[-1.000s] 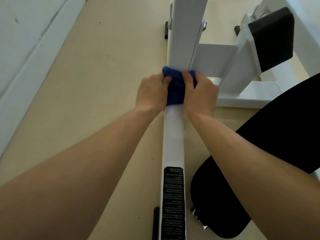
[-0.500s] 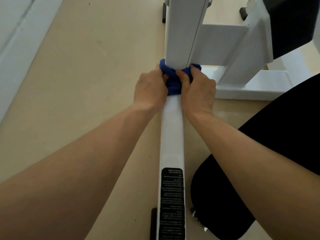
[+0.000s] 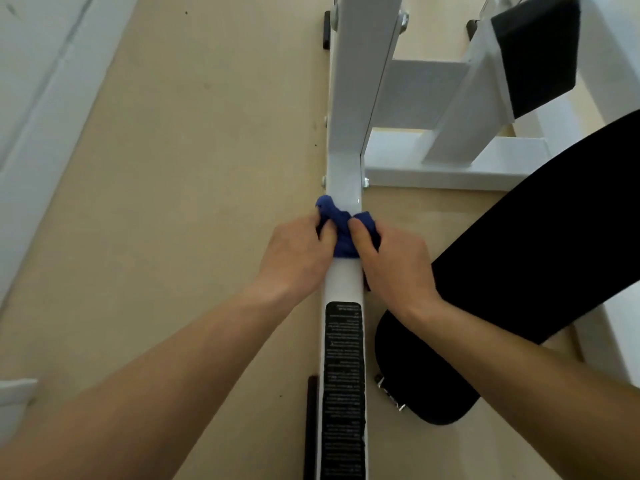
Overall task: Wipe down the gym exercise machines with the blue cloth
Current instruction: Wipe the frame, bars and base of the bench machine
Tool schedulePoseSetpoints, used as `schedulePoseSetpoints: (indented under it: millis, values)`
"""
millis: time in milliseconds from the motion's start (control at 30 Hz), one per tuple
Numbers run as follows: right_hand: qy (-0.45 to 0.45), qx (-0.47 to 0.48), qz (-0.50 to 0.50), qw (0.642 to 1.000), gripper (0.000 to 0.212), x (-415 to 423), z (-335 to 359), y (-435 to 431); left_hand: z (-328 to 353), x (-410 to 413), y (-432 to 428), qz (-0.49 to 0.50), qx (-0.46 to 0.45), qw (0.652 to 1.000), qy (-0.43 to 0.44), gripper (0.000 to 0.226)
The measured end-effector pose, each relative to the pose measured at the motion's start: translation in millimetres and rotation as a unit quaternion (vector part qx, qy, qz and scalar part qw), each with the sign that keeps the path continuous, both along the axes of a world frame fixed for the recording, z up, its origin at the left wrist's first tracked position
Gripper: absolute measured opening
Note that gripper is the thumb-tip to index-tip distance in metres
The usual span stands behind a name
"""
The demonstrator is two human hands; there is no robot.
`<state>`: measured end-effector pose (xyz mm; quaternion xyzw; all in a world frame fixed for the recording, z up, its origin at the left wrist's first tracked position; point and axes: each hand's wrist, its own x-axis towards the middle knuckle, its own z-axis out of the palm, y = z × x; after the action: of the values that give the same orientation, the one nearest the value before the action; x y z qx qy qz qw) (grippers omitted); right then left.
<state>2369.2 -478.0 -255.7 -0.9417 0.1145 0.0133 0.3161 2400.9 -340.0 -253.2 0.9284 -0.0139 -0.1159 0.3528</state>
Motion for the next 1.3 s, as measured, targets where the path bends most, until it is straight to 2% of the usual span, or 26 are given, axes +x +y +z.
schedulePoseSetpoints:
  millis: [67,167,300,400,500,600,733,800,900,967,1067,1167,1233,1300]
  values:
    - [0.023,0.042,-0.016,0.999,0.036,-13.2,1.3,5.2,-0.9,-12.3,1.5,-0.008,0.006,1.000,-0.002,0.026]
    - [0.063,0.100,-0.039,0.992,0.035,8.3,2.9,11.3,-0.3,12.9,-8.3,0.007,0.011,1.000,0.018,0.025]
    - [0.062,0.170,-0.049,0.982,0.037,37.1,-0.1,15.7,-1.9,41.3,-24.5,0.051,-0.022,0.997,0.051,0.023]
    - [0.092,0.198,-0.039,0.975,0.039,8.9,-3.8,15.9,-4.5,9.2,-21.6,0.042,-0.075,0.995,0.060,0.025]
    - [0.127,0.197,-0.018,0.972,0.039,-31.1,-5.7,16.7,-7.1,-33.6,-4.1,-0.002,-0.080,0.994,0.070,0.024]
    - [0.109,0.188,-0.034,0.976,0.035,-42.2,-4.6,15.5,-8.0,-46.1,6.0,-0.008,-0.057,0.997,0.057,0.023]
    - [0.008,0.216,-0.071,0.974,0.011,-37.8,5.9,7.6,1.3,-41.4,9.0,0.054,-0.033,0.997,-0.044,0.023]
    - [-0.016,0.269,-0.057,0.961,0.013,-36.4,11.4,5.2,13.6,-40.8,10.4,0.097,-0.100,0.987,-0.081,0.008]
    - [-0.021,0.369,-0.029,0.929,0.033,-35.8,15.9,3.4,34.3,-40.0,2.9,0.122,-0.199,0.968,-0.088,0.012]
    - [-0.026,0.421,-0.018,0.907,0.046,-35.3,18.0,1.3,42.4,-37.2,-7.7,0.145,-0.235,0.958,-0.075,0.011]
    - [-0.024,0.470,0.000,0.882,0.042,-30.5,25.9,-4.5,42.5,-29.5,-23.8,0.171,-0.293,0.940,-0.023,0.012]
    - [-0.056,0.451,-0.023,0.890,0.036,-17.1,35.0,-18.7,43.4,-20.2,-33.1,0.097,-0.307,0.947,0.008,0.016]
    - [-0.093,0.388,-0.054,0.915,0.034,-5.0,41.5,-32.1,46.4,-12.0,-33.4,0.048,-0.308,0.950,0.018,0.021]
    - [-0.144,0.297,-0.074,0.941,0.033,11.5,50.8,-44.1,47.3,-2.7,-27.5,0.050,-0.287,0.957,0.015,0.026]
